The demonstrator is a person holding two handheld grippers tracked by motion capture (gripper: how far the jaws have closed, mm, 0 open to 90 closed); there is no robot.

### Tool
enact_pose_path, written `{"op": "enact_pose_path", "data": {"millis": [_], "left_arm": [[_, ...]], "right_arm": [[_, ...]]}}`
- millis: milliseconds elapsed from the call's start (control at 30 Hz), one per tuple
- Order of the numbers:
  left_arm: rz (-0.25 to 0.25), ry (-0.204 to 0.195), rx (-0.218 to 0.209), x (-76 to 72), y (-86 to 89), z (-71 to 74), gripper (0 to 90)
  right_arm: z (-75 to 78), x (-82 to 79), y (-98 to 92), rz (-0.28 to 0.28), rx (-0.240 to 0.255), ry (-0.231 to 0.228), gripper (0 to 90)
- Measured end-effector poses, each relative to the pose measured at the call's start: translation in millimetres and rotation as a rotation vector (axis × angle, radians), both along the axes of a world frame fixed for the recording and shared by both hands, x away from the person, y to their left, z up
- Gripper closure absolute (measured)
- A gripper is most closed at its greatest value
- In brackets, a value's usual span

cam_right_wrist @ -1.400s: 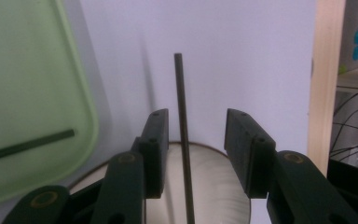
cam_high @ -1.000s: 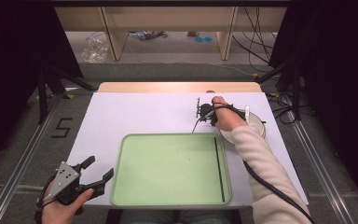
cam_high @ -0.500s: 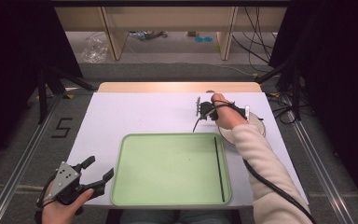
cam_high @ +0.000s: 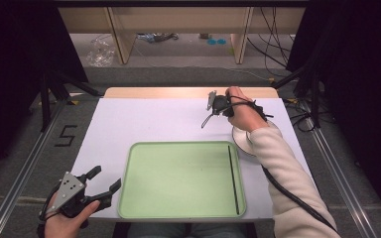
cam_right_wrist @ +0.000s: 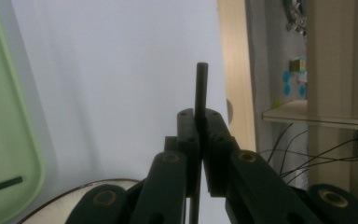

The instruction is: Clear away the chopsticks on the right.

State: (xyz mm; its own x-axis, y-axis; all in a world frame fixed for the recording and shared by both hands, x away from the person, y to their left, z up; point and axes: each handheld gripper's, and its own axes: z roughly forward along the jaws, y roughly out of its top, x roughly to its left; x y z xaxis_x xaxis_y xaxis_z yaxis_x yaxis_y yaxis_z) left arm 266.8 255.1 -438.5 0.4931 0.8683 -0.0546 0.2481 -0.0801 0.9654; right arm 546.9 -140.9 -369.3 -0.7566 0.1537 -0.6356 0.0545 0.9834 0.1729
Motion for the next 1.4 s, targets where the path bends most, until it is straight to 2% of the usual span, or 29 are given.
{"op": "enact_pose_path", "data": {"millis": [300,500,567,600,667,733,767,800,833,867,900,1000,1033,1067,1133,1167,1200,1233,1267,1400], "left_arm": [[0.001,0.000,0.001,0.0,0.0,0.1,20.2],[0.001,0.000,0.001,0.1,0.1,0.0,20.1],[0.002,0.000,0.001,0.0,0.2,0.0,20.1],[0.002,0.000,0.001,0.0,0.2,0.0,20.1],[0.002,-0.001,0.000,0.0,0.1,0.1,20.1],[0.001,0.000,0.000,0.0,0.1,0.0,20.1],[0.002,0.001,0.000,-0.1,0.1,0.0,20.1],[0.002,0.001,0.000,-0.1,0.1,0.0,20.1],[0.002,0.001,0.000,0.0,0.1,0.0,20.2],[0.002,0.001,0.000,0.0,0.1,0.0,20.1],[0.002,0.000,0.001,0.0,0.0,0.0,20.2],[0.002,0.000,0.000,0.1,-0.2,-0.1,20.2],[0.002,0.000,0.001,0.1,-0.2,0.0,20.2],[0.002,0.000,0.000,0.0,-0.2,0.0,20.1],[0.003,0.001,0.000,0.1,0.0,0.0,20.1],[0.002,0.001,-0.001,0.1,0.0,-0.1,20.2],[0.002,0.001,-0.001,0.1,0.0,-0.1,20.2],[0.002,0.001,-0.001,0.1,0.1,-0.1,20.2],[0.002,0.001,-0.001,0.0,0.1,-0.1,20.2],[0.001,0.000,0.002,0.0,0.0,0.0,20.2]], "right_arm": [[16.3,-5.6,0.2,0.002,0.110,-0.028,88.0],[22.4,-7.7,0.1,-0.004,0.151,-0.041,88.0],[26.6,-8.5,-0.6,-0.005,0.188,-0.054,88.0],[26.6,-8.5,-0.6,-0.005,0.188,-0.054,88.0],[33.2,-9.9,-2.3,-0.014,0.245,-0.071,88.1],[36.3,-10.0,-3.9,-0.010,0.250,-0.082,88.0],[42.1,-10.7,-6.1,-0.021,0.300,-0.092,88.1],[42.1,-10.7,-6.1,-0.021,0.300,-0.092,88.1],[48.1,-12.3,-8.4,-0.039,0.371,-0.099,88.1],[48.1,-12.3,-8.4,-0.039,0.371,-0.099,88.1],[54.6,-14.2,-10.4,-0.050,0.413,-0.102,88.1],[61.8,-16.5,-12.3,-0.058,0.454,-0.108,88.1],[61.8,-16.5,-12.3,-0.058,0.454,-0.108,88.1],[65.6,-18.1,-13.4,-0.066,0.498,-0.109,88.1],[67.4,-18.2,-14.9,-0.059,0.514,-0.115,88.1],[70.0,-18.8,-16.8,-0.075,0.573,-0.127,88.1],[71.1,-19.0,-17.9,-0.086,0.600,-0.119,88.1],[71.1,-19.0,-17.9,-0.086,0.600,-0.119,88.1],[73.2,-19.5,-20.1,-0.102,0.643,-0.118,88.1],[76.3,-22.7,-22.3,-0.117,0.678,-0.115,88.1]]}}
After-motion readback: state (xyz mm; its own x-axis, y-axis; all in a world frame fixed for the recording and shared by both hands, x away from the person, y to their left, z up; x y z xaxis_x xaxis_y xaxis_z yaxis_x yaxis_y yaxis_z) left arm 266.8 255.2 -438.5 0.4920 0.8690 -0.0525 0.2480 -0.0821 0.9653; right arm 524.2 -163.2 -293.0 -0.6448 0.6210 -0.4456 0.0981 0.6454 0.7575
